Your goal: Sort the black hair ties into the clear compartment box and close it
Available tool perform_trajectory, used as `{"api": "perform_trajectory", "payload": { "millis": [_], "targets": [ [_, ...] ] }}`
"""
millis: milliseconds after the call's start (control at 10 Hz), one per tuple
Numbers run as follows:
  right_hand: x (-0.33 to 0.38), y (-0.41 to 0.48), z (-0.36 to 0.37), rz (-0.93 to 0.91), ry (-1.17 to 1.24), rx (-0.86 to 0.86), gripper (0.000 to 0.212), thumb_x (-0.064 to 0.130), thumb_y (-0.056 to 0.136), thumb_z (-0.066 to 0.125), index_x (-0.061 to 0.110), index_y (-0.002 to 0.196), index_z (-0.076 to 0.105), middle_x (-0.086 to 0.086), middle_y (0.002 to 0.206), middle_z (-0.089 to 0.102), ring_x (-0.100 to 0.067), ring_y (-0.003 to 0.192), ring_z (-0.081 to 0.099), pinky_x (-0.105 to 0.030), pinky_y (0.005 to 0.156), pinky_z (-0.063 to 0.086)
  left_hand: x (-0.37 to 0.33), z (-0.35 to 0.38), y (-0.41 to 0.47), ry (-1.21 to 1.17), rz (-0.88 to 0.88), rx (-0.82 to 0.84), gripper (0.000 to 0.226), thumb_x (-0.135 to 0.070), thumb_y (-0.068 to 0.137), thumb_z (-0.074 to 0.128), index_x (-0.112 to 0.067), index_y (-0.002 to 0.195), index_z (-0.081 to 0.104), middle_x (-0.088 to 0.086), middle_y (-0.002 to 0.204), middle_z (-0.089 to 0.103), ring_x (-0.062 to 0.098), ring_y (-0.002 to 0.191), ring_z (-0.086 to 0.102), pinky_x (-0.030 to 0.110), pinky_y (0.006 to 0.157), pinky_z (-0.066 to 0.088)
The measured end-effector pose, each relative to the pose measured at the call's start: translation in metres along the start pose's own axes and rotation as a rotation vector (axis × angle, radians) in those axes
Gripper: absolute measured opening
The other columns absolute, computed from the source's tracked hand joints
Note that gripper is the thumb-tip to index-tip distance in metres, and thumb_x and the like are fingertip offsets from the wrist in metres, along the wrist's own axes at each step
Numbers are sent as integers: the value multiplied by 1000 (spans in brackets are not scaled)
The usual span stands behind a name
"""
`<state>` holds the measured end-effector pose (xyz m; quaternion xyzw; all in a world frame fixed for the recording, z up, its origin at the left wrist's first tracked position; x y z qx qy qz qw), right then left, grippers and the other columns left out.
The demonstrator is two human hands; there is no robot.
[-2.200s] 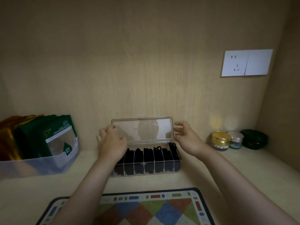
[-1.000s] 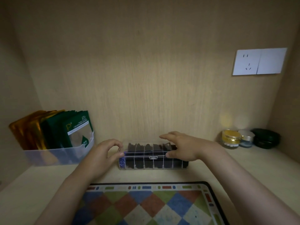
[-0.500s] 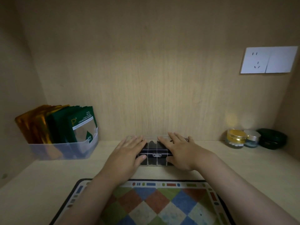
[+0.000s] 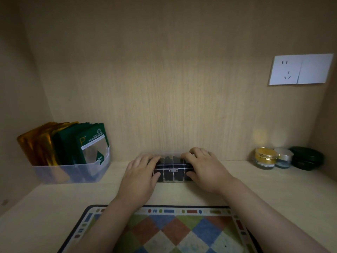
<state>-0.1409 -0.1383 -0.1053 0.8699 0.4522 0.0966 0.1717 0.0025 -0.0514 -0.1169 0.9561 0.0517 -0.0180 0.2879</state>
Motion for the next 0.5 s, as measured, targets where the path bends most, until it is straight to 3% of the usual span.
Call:
{"api": "perform_trajectory", "payload": {
  "millis": [100,200,300,400,500],
  "targets": [
    [-8,0,9,21,-49,24,59,32,97,50,33,151,27,3,145,39,-20,135,37,-42,117,24,3,15,3,-37,-20,100,61,-54,99,35,-29,154,26,-9,158,28,14,147,22,36,123,12],
    [-17,-1,19,55,-32,61,67,32,98,47,34,156,15,4,157,26,-21,147,20,-53,122,12,6,26,7,-36,-17,189,82,-74,87,7,-31,157,11,-10,164,12,13,152,5,36,122,-3],
    [-19,-3,22,77,-3,86,71,32,97,48,35,157,10,4,159,21,-21,150,14,-57,121,7,10,28,13,-31,-49,231,86,-78,84,3,-34,157,13,-11,164,15,11,151,6,40,123,-3],
    [-18,-4,14,91,36,77,72,36,98,48,36,157,7,3,162,18,-20,152,8,-56,121,-1,8,16,15,-67,-71,222,70,-67,95,19,-35,156,14,-11,163,19,10,150,9,38,123,-1],
    [-20,6,-34,128,189,-75,65,38,98,51,37,155,20,1,163,19,-18,151,13,-51,124,5,4,-30,22,-239,-86,54,58,-54,99,35,-39,153,21,-14,160,26,8,147,19,38,122,12]
  ]
}}
Point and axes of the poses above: each hand's wrist, its own y-axis towards the middle knuckle, its own z-axis out of the palm, x = y × z, the point moved 10 cm from there along y, towards the middle knuckle
